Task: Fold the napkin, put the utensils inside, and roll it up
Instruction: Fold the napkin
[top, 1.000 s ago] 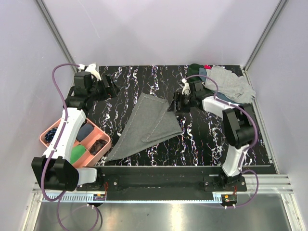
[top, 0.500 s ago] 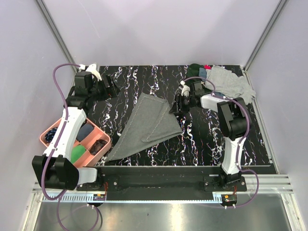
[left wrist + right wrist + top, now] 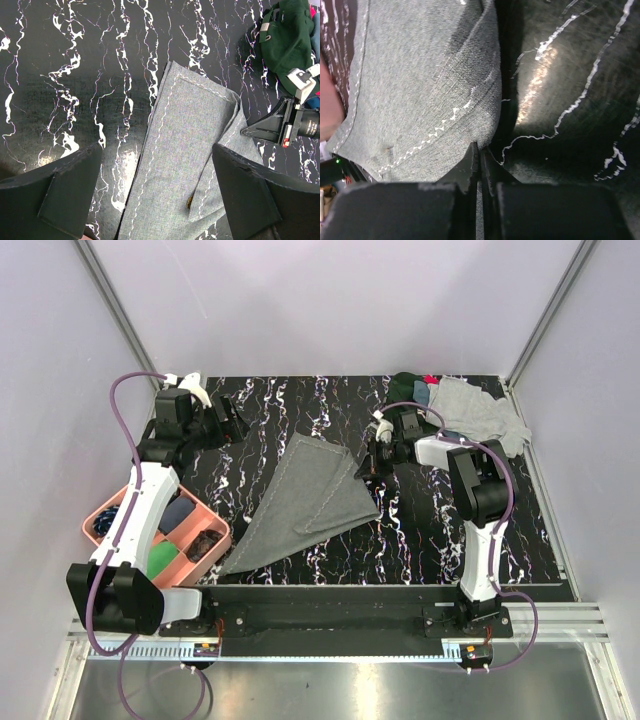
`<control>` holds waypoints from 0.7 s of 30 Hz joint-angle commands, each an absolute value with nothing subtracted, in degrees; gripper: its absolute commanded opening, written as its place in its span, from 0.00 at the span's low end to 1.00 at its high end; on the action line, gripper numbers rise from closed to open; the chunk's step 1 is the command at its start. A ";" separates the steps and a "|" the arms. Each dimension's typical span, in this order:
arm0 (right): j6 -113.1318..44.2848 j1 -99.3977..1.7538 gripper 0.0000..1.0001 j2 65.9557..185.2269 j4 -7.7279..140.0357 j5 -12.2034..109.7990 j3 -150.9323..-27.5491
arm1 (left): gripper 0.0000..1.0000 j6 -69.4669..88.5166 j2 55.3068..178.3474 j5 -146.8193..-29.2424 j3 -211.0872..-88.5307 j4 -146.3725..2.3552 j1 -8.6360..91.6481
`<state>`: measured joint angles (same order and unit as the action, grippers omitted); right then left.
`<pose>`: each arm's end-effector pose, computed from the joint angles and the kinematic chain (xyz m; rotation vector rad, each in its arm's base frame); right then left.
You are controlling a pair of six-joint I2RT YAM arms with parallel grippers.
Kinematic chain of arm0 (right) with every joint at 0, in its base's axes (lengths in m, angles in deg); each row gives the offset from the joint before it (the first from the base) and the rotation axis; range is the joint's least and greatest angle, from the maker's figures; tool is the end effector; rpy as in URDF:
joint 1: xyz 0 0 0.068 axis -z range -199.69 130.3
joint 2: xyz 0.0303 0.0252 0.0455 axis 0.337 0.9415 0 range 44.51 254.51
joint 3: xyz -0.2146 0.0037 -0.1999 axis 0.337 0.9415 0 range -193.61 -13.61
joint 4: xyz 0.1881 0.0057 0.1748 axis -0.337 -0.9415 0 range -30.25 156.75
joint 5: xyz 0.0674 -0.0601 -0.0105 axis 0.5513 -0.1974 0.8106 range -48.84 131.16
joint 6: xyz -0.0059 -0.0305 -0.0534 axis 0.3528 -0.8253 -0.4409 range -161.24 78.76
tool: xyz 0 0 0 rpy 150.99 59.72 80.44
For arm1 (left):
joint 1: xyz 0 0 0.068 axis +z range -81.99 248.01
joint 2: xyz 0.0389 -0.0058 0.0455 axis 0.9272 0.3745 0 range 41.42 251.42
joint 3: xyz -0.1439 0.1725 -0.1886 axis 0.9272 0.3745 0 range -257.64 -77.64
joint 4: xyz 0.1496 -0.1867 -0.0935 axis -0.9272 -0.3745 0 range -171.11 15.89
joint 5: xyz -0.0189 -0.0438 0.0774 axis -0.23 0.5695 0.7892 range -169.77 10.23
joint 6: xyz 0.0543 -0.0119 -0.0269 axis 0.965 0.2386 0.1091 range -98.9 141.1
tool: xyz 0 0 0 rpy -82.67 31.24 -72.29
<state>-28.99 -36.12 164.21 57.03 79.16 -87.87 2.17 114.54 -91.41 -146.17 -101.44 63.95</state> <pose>0.4099 0.1507 0.1413 -0.3648 2.5137 1.0388 0.2815 -0.0294 0.3636 -0.1574 2.1427 -0.4516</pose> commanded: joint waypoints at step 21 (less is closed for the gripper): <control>-21.56 -25.77 0.00 142.61 54.71 58.31 -67.41 | 0.94 2.21 113.93 -93.22 -147.51 -98.72 60.28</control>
